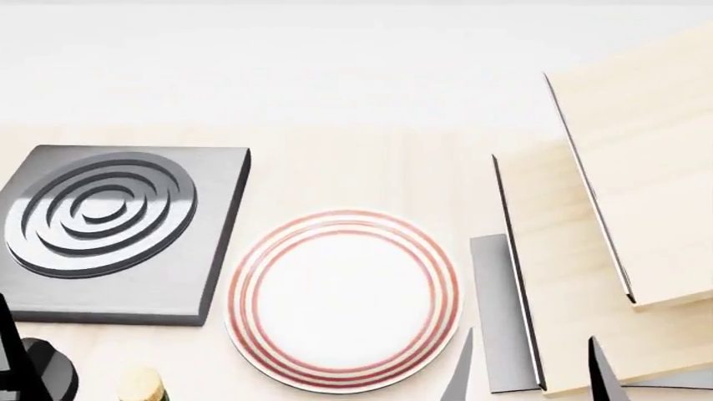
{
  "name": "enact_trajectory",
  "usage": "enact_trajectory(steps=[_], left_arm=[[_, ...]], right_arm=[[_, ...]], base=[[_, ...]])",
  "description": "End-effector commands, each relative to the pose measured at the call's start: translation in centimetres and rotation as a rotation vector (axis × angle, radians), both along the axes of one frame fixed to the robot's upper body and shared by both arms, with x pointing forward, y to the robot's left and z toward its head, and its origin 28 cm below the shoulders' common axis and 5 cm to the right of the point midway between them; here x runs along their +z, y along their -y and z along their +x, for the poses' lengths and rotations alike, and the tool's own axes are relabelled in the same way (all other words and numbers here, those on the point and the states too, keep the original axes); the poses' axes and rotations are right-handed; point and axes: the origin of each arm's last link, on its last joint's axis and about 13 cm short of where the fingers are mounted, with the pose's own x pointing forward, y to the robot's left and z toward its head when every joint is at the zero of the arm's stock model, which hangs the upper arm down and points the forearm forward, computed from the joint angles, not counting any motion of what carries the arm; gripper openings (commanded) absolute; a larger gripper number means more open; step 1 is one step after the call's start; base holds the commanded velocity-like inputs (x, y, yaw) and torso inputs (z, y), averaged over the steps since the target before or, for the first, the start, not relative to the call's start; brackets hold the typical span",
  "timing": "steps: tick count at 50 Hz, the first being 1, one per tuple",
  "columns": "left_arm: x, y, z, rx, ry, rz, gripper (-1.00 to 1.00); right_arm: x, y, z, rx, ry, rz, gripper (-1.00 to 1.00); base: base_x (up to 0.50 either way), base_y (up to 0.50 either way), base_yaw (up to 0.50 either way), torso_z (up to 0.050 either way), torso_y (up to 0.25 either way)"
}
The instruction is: Pick up the akita bowl and put it on the plate.
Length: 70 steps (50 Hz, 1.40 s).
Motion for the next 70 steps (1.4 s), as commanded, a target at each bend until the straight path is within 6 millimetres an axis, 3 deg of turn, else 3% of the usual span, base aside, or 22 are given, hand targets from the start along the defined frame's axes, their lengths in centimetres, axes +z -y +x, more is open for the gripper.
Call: enact_trajectory(steps=[1, 30, 61, 70], left_arm=[[0.0, 0.0, 0.0, 0.0, 0.0, 0.001, 1.0], [0.4, -0.4, -0.2, 0.022, 0.002, 0.015, 1.0], [5.6, -5.8, -4.1, 0.308, 0.014, 0.226, 1.0], [6.3, -6.9, -5.0, 0.36, 0.012, 0.244, 1.0]], right_arm=[[0.0, 0.0, 0.0, 0.003, -0.002, 0.0, 1.0], [-0.2, -0.3, 0.0, 0.013, -0.002, -0.011, 1.0], [-0.8, -0.8, 0.5, 0.033, -0.029, -0.025, 1.0], [-1.1, -1.0, 0.5, 0.042, -0.037, -0.033, 1.0]], base=[[0.2, -0.03, 0.0, 0.0, 0.0], [0.02, 0.0, 0.0, 0.0, 0.0], [0.0, 0.0, 0.0, 0.0, 0.0], [0.0, 0.0, 0.0, 0.0, 0.0]])
